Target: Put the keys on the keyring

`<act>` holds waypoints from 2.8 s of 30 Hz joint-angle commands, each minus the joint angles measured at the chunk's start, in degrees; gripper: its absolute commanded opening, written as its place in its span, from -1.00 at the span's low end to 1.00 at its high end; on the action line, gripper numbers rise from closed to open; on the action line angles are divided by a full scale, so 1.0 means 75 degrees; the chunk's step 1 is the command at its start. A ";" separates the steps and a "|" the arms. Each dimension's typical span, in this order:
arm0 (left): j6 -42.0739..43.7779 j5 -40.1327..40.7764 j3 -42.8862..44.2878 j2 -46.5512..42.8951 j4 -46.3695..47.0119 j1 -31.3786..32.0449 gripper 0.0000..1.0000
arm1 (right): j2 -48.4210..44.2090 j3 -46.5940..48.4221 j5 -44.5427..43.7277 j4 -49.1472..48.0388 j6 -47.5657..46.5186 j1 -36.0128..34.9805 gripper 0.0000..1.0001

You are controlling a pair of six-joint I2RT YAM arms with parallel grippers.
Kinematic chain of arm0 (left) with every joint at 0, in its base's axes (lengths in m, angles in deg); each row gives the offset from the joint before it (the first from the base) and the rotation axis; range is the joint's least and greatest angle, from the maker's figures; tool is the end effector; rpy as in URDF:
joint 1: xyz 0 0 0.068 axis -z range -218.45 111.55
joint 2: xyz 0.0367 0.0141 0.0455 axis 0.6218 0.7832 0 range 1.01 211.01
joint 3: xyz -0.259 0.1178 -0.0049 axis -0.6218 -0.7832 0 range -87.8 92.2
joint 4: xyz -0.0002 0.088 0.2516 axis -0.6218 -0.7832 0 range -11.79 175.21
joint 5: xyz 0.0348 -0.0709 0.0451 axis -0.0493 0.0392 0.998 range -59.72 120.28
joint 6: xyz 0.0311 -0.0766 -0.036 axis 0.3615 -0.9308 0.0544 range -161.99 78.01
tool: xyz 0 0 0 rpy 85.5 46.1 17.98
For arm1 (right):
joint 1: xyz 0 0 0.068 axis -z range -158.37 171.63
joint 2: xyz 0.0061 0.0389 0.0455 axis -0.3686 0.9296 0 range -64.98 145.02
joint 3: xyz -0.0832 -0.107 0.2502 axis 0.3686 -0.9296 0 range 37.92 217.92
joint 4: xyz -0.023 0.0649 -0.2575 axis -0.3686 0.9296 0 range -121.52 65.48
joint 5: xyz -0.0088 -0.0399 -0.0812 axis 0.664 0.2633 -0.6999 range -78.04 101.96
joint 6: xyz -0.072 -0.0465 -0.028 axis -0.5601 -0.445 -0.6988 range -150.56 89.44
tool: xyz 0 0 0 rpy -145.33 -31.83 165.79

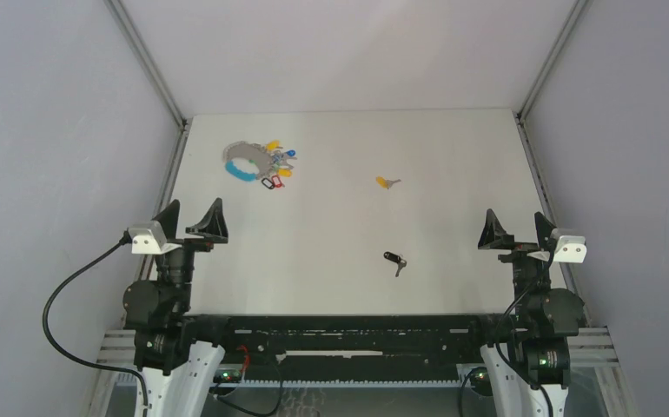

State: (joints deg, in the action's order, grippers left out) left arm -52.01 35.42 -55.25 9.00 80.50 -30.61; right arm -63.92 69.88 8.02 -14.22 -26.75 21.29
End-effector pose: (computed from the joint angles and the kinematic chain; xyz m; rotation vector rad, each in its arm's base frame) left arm 0.0945 -0.0058 0.3631 -0.1018 1.2242 -0.2167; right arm 0.0781 -0.0050 0.3350 0.0986 1.3303 0.0156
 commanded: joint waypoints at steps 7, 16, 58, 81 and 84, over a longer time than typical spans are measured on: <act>-0.0329 -0.0132 -0.0029 0.0448 0.0384 -0.0062 0.99 | 0.0046 -0.0032 0.0243 -0.0352 0.0093 0.0061 1.00; -0.1099 -0.0021 0.0594 0.2201 0.0190 -0.0064 0.99 | -0.0068 -0.0029 0.0324 -0.0335 0.0183 0.0013 1.00; -0.3975 -0.0794 0.7506 1.5203 -0.0316 -0.0685 0.81 | -0.0354 -0.0436 -0.0048 -0.0410 -0.0087 -0.0778 1.00; -0.4092 -0.0949 0.0436 1.0179 0.0124 0.1677 0.39 | -0.0754 -0.0360 0.0047 -0.0230 -0.0005 -0.1187 1.00; -0.4358 -0.0589 -0.0592 0.9004 -0.0149 0.1691 0.45 | -0.0771 -0.0348 0.0065 -0.0225 0.0007 -0.1215 1.00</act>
State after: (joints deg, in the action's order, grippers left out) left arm -82.28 26.05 -51.47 85.37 85.55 -17.58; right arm -64.53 66.67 8.10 -14.96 -26.73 12.72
